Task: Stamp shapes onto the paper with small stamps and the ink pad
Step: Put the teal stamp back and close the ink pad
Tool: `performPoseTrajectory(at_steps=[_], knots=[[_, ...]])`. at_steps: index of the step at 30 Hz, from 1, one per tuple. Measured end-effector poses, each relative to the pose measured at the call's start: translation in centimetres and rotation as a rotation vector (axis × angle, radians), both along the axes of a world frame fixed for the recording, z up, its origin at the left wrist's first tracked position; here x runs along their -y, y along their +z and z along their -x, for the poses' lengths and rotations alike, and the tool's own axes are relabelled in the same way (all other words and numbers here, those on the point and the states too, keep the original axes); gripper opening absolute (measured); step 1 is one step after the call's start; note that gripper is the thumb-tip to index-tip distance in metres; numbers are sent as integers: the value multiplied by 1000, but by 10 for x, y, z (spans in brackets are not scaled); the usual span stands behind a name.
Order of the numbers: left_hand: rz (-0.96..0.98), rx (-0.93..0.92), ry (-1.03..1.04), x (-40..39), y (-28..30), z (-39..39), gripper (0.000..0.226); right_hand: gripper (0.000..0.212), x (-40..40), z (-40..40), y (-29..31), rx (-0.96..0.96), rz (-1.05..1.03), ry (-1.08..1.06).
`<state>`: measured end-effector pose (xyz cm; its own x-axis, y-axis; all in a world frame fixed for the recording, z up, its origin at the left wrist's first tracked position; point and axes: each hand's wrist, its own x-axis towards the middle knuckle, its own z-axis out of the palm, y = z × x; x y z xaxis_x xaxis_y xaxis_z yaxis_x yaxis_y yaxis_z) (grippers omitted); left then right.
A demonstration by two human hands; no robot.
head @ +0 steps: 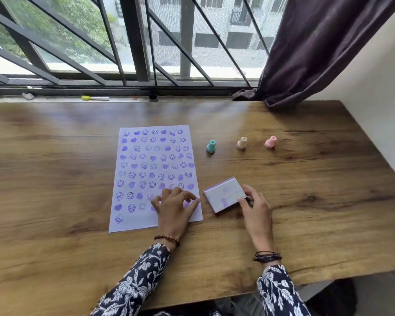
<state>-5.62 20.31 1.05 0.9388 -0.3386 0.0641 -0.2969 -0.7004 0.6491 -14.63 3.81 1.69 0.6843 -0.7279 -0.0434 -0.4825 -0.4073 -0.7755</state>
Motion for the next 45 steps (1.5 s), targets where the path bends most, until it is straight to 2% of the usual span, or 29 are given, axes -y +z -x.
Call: performPoseTrajectory(at_steps=[5,9,14,19,26,30,33,37,41,43,45], knots=[[-80,-101,-76,26,3,17,24,17,18,-2,-8,11,-34,-67],[-46,-115,-103,69,5,14,25,13,52,4,-9,49,-65,-142],[-42,-128,-255,152,3,0,24,14,119,7,-4,92,-45,-264],[-50,-119,-283,224,6,-4,23,14,184,4,-5,57,-35,-349],[-27,-107,-257,238,1,-9,23,21,201,-2,-13,104,-68,-365],[23,-73,-283,206,10,-3,18,32,150,-3,-3,221,32,-455],[5,18,-282,150,8,4,13,23,76,-6,-5,228,13,-223],[-55,120,-131,40,-5,6,21,18,-18,-15,-21,170,-7,62],[-114,238,102,-76,-8,-7,24,32,-67,-34,-20,19,140,197],[-165,237,160,-117,-7,-15,30,39,-76,-40,-19,-49,240,228],[-225,162,150,-144,-10,-22,39,40,-79,-43,-17,-116,253,267]])
